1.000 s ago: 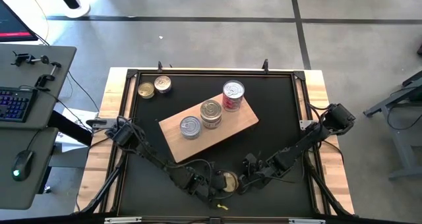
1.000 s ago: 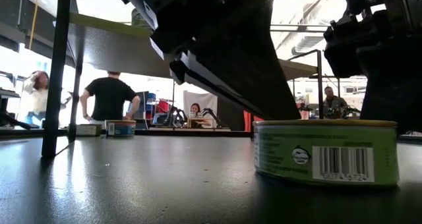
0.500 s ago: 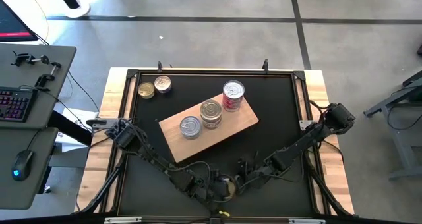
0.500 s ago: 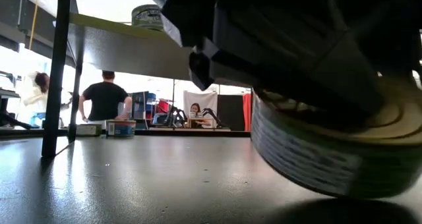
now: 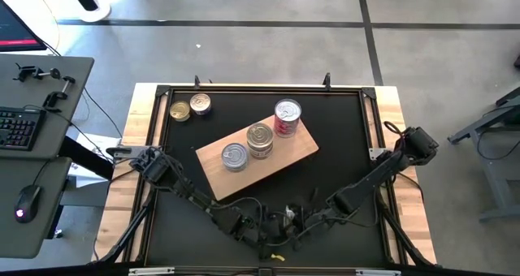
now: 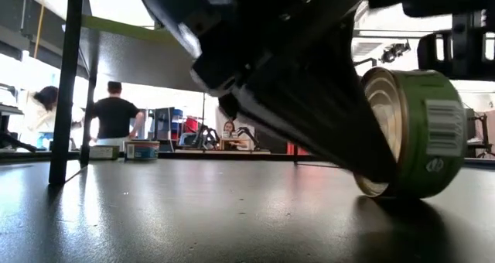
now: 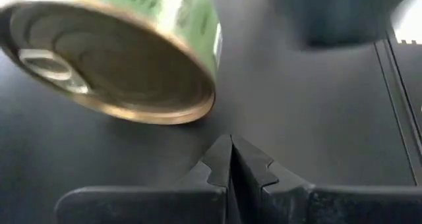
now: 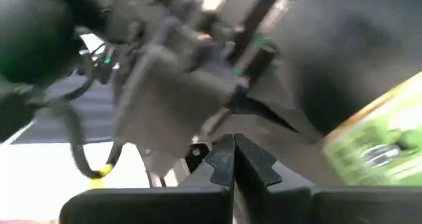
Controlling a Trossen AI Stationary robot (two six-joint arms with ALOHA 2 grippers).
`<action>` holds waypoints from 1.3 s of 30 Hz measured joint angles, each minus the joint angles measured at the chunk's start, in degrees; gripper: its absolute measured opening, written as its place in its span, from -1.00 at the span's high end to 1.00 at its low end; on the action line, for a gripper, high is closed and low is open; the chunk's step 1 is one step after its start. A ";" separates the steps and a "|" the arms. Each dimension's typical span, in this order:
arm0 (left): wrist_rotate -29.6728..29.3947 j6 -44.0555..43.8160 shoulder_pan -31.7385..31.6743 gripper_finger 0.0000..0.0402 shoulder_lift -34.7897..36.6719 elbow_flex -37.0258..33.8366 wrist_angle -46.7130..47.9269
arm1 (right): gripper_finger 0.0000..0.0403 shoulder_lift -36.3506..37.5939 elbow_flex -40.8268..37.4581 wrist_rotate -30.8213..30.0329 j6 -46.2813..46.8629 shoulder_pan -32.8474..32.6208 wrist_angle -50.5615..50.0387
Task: Stack canned seafood by type on shelf
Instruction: Put the green tuna can on the shelf
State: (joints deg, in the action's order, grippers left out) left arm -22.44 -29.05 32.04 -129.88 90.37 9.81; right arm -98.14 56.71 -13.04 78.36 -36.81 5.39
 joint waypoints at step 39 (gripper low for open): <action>-3.85 0.71 6.84 1.00 36.40 0.11 39.97 | -0.21 -11.00 43.96 1.95 -17.39 4.88 -68.08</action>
State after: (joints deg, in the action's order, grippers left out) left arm -26.28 -28.34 38.88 -93.49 90.48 49.78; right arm -109.14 100.66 -11.09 60.97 -31.92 -62.69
